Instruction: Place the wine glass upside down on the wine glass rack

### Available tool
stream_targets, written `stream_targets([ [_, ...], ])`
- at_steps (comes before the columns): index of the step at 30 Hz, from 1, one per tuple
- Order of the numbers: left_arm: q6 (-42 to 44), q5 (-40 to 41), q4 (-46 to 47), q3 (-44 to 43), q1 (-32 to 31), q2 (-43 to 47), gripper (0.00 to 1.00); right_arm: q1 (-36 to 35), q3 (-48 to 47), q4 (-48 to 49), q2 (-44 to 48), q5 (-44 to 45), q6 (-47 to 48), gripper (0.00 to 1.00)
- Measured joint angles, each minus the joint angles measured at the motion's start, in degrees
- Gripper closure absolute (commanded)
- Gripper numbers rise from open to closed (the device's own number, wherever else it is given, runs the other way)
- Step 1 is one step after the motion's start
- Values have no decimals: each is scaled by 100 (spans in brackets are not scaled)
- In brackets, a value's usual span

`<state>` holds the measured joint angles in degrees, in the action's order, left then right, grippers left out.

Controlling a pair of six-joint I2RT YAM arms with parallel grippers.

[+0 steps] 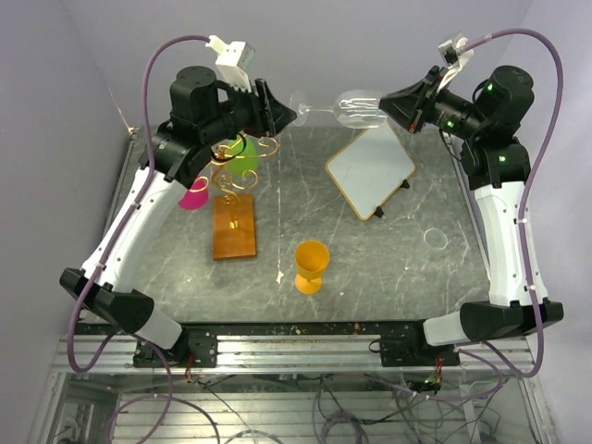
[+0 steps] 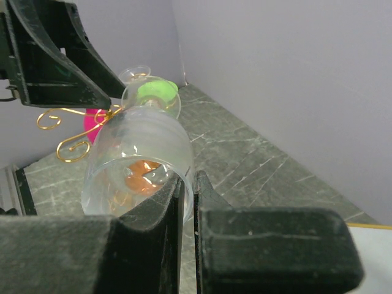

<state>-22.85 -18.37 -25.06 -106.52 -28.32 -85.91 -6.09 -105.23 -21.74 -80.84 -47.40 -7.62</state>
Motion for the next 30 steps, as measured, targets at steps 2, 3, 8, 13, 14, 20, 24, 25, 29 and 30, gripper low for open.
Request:
stream_targets([
  [2, -39, -28, 11, 0, 0, -68, 48, 0, 0, 44, 0, -24, -13, 100],
  [3, -55, -44, 22, 0, 0, -98, 49, 0, 0, 63, 0, -37, -24, 100],
  [8, -157, -155, 61, 0, 0, -258, 60, 0, 26, 103, 0, -107, -39, 100],
  [13, -214, -249, 146, 0, 0, -323, 71, 0, 87, 114, 0, -131, -42, 100],
  [14, -227, -269, 170, 0, 0, -323, 73, 0, 90, 111, 0, -131, -44, 100],
  [20, -267, -317, 205, 0, 0, -337, 85, -2, 160, 160, 2, -162, -72, 100],
  [24, -291, -326, 219, 0, 0, -348, 93, -4, 177, 190, 2, -201, -79, 100],
  [25, -291, -326, 225, 0, 0, -348, 93, -4, 177, 190, 2, -203, -79, 100],
  [29, -258, -323, 262, 9, 4, -345, 93, -4, 225, 236, 26, -214, -68, 87],
  [30, -240, -321, 258, 9, 4, -345, 93, -4, 258, 238, 42, -214, -63, 83],
])
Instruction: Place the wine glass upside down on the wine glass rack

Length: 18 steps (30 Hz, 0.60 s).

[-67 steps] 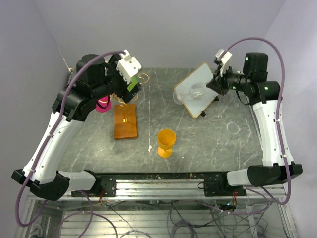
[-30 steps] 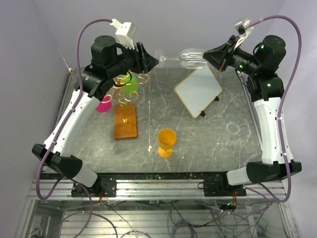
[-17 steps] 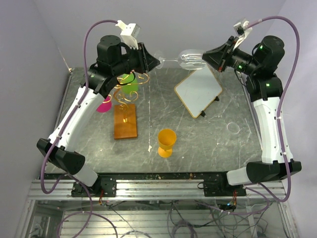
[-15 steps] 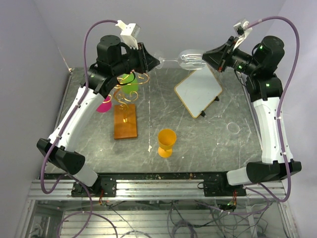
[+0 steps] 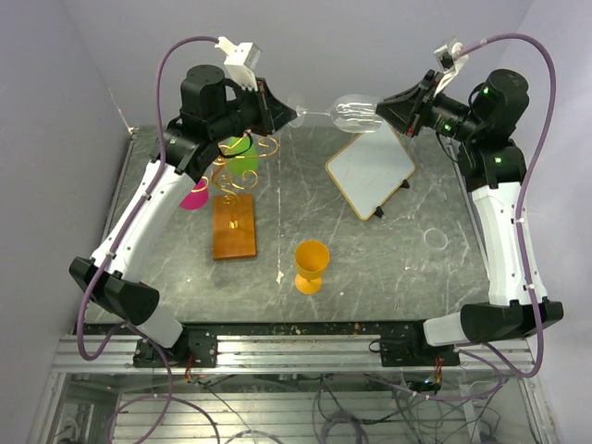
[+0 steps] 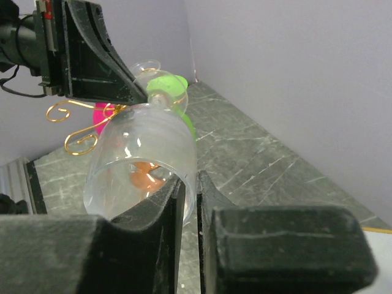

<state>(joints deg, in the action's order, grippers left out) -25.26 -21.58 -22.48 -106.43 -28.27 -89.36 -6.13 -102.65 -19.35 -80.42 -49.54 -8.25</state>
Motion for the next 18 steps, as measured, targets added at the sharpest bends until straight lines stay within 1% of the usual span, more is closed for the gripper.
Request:
stream_targets([
  [2, 81, 35, -2, 2, 0, 0, 93, 0, 39, -7, 20, -15, 22, 76],
  [8, 328, 131, -46, 2, 11, 70, 93, -4, 90, -55, 61, -11, 184, 64],
  [13, 505, 225, -142, 9, 98, 245, 93, -4, 157, -140, 164, 44, 341, 51],
  [18, 719, 457, -216, 11, 227, 463, 93, -4, 157, -243, 313, 125, 498, 47],
])
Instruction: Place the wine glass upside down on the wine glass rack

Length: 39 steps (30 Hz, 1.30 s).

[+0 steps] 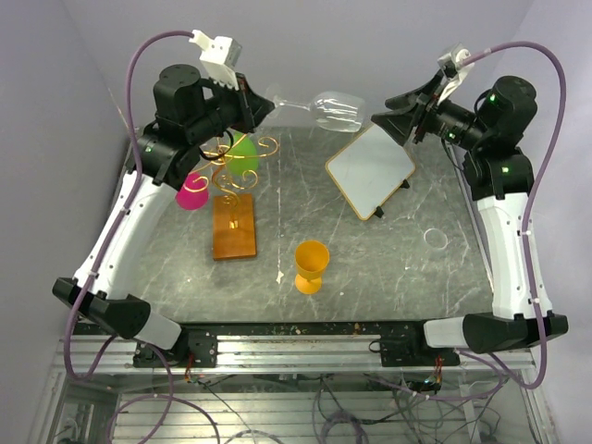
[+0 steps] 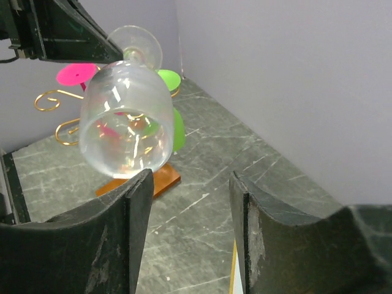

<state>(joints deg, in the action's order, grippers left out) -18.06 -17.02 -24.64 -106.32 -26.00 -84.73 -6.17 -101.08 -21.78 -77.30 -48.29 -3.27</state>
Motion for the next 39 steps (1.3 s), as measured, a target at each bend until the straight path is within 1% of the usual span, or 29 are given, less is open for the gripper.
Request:
stream_targets([
  [5, 470, 496, -251, -151, 28, 142, 93, 11, 0, -153, 136, 50, 173, 45],
  [10, 1272, 1141, -522, -531, -63, 170, 93, 125, 2, -358, 232, 297, 433, 43],
  [13, 1888, 1687, -551, -614, -297, 243, 93, 254, 46, -459, 304, 549, 638, 42],
  [18, 2739, 2308, -568, -671, -702, 251, 93, 463, 184, -673, 450, 925, 957, 40],
  [26, 4323, 3329, -542, -793, -1403, -20, 93, 719, 411, -946, 815, 1335, 1340, 38],
  [31, 5224, 3644, -490, -634, -1755, -131, 93, 791, 531, -986, 973, 1438, 1473, 38],
  [39, 6067, 3755, -400, -450, -1891, -389, 93, 876, 608, -992, 964, 1412, 1486, 37],
])
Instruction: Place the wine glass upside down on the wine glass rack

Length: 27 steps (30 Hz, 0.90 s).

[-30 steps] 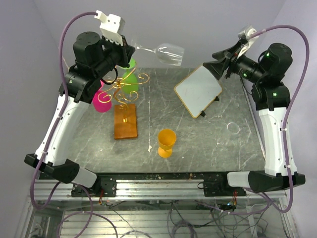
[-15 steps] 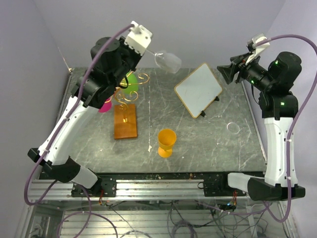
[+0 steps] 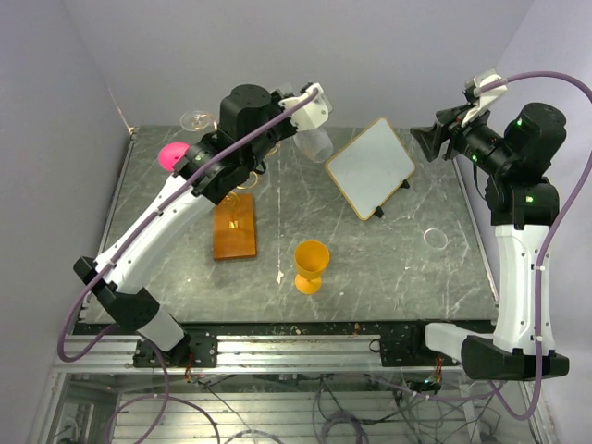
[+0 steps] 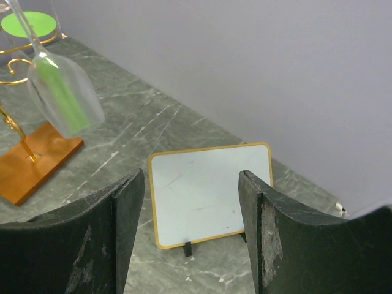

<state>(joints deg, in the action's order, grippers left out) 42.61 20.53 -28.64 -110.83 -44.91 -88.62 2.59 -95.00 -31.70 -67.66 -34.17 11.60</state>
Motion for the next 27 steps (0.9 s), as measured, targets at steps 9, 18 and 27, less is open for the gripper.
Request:
stream_targets([
  [9, 599, 4, -39, 332, -85, -111, 93, 4, 0, -11, 2, -153, 0, 37],
  [18, 1005, 92, -74, 726, -85, -105, 93, 35, 4, -42, 2, -291, -15, 37],
  [27, 1158, 328, -94, 953, -85, -105, 93, 72, 63, -76, 13, -367, -17, 37],
])
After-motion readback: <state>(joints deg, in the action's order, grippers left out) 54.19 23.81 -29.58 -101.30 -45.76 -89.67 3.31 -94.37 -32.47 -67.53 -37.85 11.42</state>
